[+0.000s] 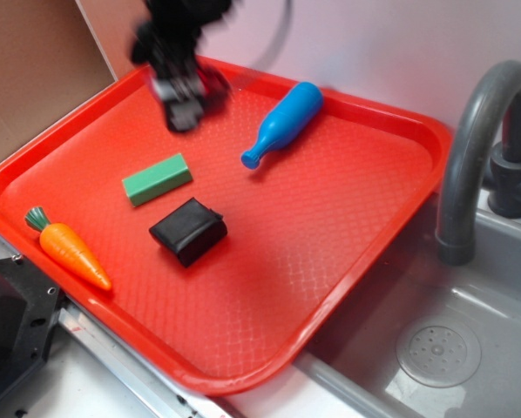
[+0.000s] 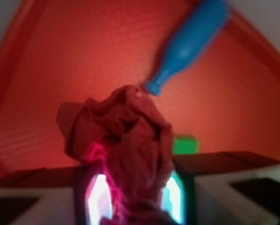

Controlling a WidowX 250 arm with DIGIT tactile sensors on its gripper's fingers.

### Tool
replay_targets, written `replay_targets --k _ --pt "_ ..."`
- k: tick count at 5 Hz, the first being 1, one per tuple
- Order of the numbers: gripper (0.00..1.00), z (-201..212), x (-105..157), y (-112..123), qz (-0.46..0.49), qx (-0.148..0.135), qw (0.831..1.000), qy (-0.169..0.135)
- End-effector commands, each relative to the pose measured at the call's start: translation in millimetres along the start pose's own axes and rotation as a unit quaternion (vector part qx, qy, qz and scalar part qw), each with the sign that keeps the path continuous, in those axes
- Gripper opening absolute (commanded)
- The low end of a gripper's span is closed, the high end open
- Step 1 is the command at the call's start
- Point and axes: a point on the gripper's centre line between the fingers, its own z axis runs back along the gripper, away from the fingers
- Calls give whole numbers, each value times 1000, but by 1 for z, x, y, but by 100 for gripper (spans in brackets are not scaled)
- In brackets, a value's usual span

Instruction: Grab the red paper.

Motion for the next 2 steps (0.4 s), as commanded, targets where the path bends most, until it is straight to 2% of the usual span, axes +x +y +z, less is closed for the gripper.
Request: replay_targets --k 1,2 --pt "0 58 -45 10 94 -21 992 -83" --pt "85 49 -34 15 41 -22 998 -33"
